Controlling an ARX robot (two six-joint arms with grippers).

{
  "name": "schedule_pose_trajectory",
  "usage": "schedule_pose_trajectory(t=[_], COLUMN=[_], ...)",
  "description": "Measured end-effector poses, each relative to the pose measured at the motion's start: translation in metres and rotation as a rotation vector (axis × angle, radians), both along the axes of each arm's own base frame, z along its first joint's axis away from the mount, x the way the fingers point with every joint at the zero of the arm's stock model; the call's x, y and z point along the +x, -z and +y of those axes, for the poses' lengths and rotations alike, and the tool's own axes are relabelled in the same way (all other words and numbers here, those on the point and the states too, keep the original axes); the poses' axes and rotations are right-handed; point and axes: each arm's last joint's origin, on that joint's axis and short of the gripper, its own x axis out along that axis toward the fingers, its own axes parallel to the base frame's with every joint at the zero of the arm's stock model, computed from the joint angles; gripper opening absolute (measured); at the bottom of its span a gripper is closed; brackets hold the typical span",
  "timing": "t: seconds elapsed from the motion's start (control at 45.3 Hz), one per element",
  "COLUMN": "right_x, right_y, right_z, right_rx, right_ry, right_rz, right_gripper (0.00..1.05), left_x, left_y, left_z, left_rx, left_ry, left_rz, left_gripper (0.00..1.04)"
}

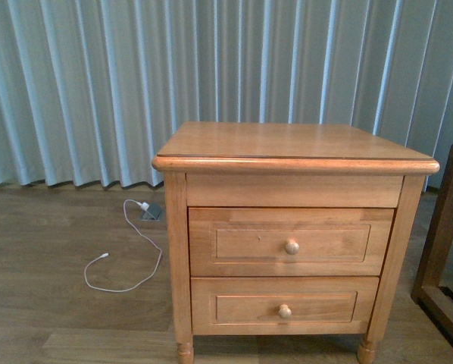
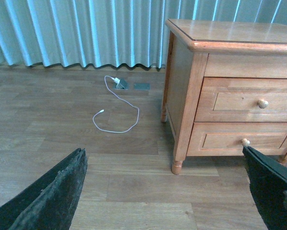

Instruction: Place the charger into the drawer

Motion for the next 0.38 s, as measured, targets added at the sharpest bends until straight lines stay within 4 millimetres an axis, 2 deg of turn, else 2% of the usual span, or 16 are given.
schedule_pose_trajectory(t=[0.088, 0.132, 0.155, 0.221, 0.375], right_x=[0.0000, 0.0000, 0.0000, 0.0000, 0.0000], right_y=[0.0000, 0.0001, 0.0001, 0.0001, 0.0001], right_z=[0.0000, 0.0000, 0.0000, 0.0000, 0.0000], right_rx=[0.000, -0.002, -0.002, -0.002, -0.002], right_ry=[0.000, 0.000, 0.000, 0.000, 0.000], right_rz=[0.000, 0.001, 0.001, 0.001, 0.001], right_gripper=[0.02, 0.06, 0.13, 0.24, 0.61], left_x=[0.0000, 0.0000, 0.0000, 0.0000, 0.0000], left_y=[0.0000, 0.0000, 0.0000, 0.0000, 0.0000], left_z=[0.0000, 0.0000, 0.0000, 0.0000, 0.0000], left_rx=[0.000, 0.000, 0.000, 0.000, 0.000], left_ry=[0.000, 0.000, 0.000, 0.000, 0.000], left_rz=[0.000, 0.000, 0.000, 0.000, 0.000], left_gripper=[0.99, 0.99, 0.99, 0.99, 0.99])
